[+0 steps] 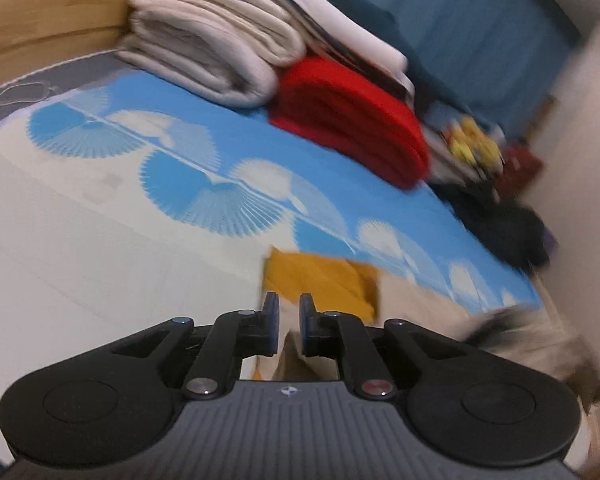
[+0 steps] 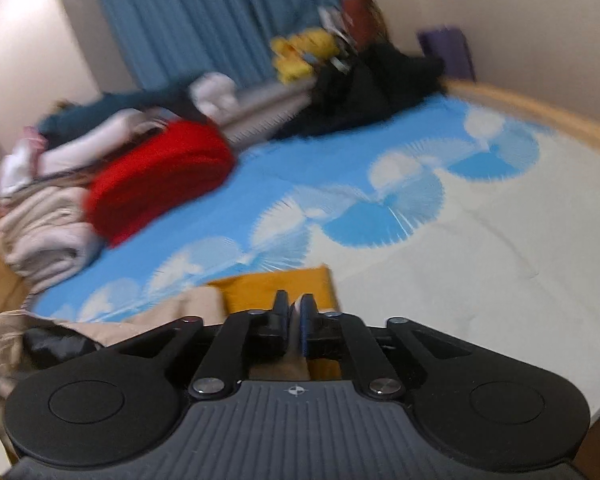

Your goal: Fold large clothes

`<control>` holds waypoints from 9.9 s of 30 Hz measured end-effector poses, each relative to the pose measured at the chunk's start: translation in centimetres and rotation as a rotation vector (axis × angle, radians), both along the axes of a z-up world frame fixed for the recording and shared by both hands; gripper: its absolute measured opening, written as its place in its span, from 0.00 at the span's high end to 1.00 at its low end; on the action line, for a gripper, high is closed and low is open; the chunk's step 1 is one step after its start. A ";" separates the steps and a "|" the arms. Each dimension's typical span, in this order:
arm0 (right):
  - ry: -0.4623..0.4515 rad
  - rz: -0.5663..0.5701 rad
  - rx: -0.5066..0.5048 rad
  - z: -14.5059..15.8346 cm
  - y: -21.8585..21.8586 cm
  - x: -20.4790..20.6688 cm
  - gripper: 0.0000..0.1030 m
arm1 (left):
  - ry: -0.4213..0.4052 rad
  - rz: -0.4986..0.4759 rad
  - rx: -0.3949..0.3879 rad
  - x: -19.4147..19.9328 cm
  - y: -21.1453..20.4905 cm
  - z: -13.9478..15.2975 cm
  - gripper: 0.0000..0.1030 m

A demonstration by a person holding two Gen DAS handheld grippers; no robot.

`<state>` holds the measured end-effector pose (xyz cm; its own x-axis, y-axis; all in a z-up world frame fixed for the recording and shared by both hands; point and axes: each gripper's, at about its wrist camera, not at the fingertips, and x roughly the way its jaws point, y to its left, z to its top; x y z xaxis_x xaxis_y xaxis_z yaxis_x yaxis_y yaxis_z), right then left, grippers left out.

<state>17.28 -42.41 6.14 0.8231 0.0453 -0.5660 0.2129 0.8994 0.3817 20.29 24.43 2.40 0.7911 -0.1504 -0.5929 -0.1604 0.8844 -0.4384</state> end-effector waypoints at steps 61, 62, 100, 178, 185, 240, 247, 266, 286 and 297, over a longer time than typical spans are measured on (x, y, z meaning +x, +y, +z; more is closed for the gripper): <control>0.027 0.114 -0.234 -5.2 4.7 5.7 0.98 | 0.005 -0.038 0.254 4.3 -7.4 -2.4 0.98; -0.006 0.101 -0.230 -4.8 4.6 5.7 0.98 | -0.007 -0.028 0.266 4.4 -7.5 -2.3 0.98; 0.402 0.118 -0.200 -11.8 4.5 8.7 0.99 | 0.386 -0.172 0.004 6.6 -3.3 -9.0 0.95; -0.158 0.470 -0.513 -3.3 20.6 -6.1 0.74 | 0.332 -0.112 -0.051 -6.1 -14.2 -11.0 0.39; -0.133 0.482 -0.498 -3.5 20.6 -5.8 0.74 | 0.353 0.014 -0.109 -5.8 -12.8 -12.6 0.33; 0.056 0.744 -0.076 -5.8 29.9 -0.2 0.74 | 0.059 -0.008 0.122 -4.8 -4.7 -1.0 0.89; 0.394 0.714 -0.134 -12.5 34.3 3.8 0.74 | 0.032 0.019 0.110 -4.6 -6.8 -1.1 0.89; -0.185 0.308 -0.053 -0.2 14.7 -3.0 0.76 | -0.229 -0.329 0.325 -5.1 -24.7 3.6 0.90; -0.066 0.221 0.083 -2.3 4.8 -5.4 0.53 | -0.018 -0.961 0.119 -3.2 -43.1 -3.7 0.34; 0.198 0.383 0.075 -7.9 11.6 -2.0 0.50 | 0.027 -0.561 0.254 -1.8 -32.5 -2.9 0.32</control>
<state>15.32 -30.80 -1.80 0.6150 0.3732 -0.6947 -0.0554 0.8992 0.4340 18.54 -8.05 -0.48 0.6164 -0.3907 -0.6837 0.3509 0.9135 -0.2057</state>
